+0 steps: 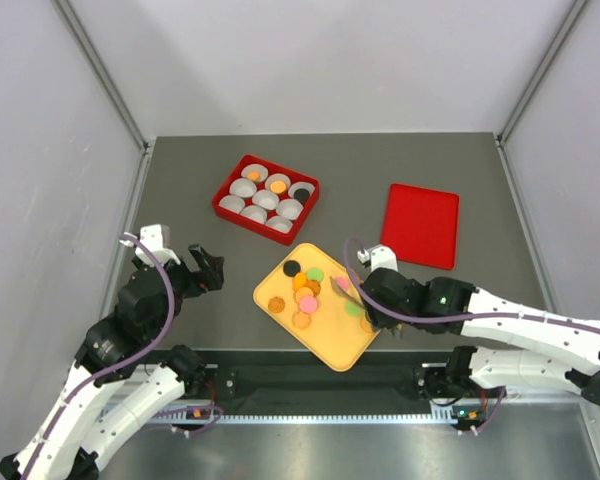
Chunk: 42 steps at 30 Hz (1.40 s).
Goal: Pack the cookies
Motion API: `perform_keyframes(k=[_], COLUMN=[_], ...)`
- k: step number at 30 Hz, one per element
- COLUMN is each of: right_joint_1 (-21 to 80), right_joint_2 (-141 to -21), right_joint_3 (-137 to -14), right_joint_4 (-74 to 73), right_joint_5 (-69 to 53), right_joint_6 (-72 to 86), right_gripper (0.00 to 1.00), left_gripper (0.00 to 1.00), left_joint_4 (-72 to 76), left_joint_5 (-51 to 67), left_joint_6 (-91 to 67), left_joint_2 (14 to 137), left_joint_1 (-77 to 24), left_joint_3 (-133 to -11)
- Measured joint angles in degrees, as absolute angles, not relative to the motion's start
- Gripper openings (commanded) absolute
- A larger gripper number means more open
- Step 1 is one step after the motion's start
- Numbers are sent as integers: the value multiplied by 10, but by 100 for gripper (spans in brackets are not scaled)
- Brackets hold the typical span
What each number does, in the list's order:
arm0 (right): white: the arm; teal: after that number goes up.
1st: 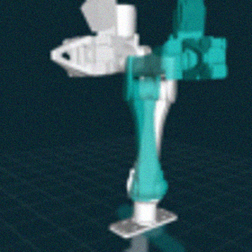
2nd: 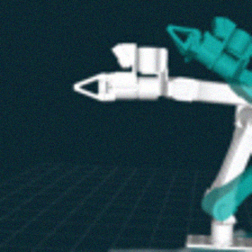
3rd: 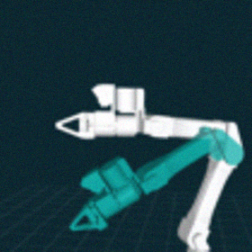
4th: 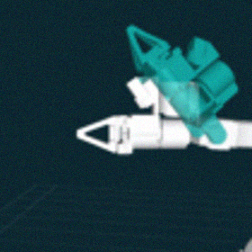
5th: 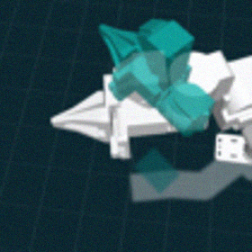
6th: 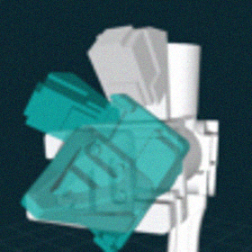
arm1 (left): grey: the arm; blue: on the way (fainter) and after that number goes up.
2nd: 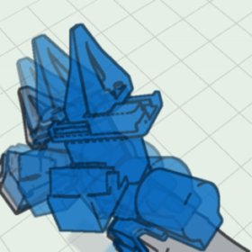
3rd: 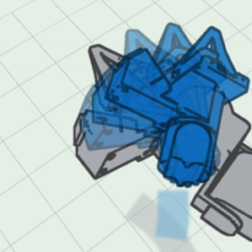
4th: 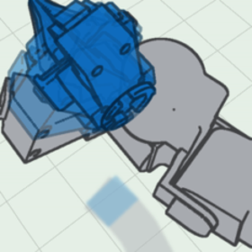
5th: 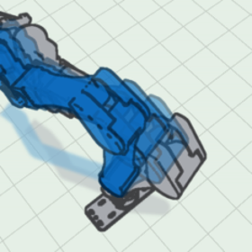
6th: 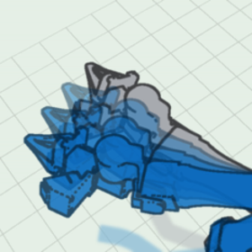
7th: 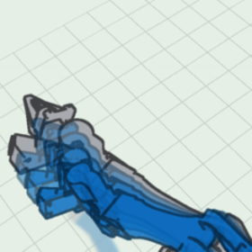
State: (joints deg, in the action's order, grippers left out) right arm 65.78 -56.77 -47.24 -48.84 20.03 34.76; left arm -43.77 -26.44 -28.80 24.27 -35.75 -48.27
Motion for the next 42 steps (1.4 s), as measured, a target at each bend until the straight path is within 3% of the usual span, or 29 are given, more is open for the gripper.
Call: perform_keyframes(k=[42], right_joint_1=[677], right_joint_2=[-600], right_joint_3=[-510], right_joint_4=[-508], right_joint_5=[199], right_joint_6=[345], right_gripper=[36], left_gripper=[97], left_joint_4=[-438], left_joint_5=[-264], left_joint_6=[-288], left_joint_2=[241], left_joint_1=[-357], left_joint_3=[-483])
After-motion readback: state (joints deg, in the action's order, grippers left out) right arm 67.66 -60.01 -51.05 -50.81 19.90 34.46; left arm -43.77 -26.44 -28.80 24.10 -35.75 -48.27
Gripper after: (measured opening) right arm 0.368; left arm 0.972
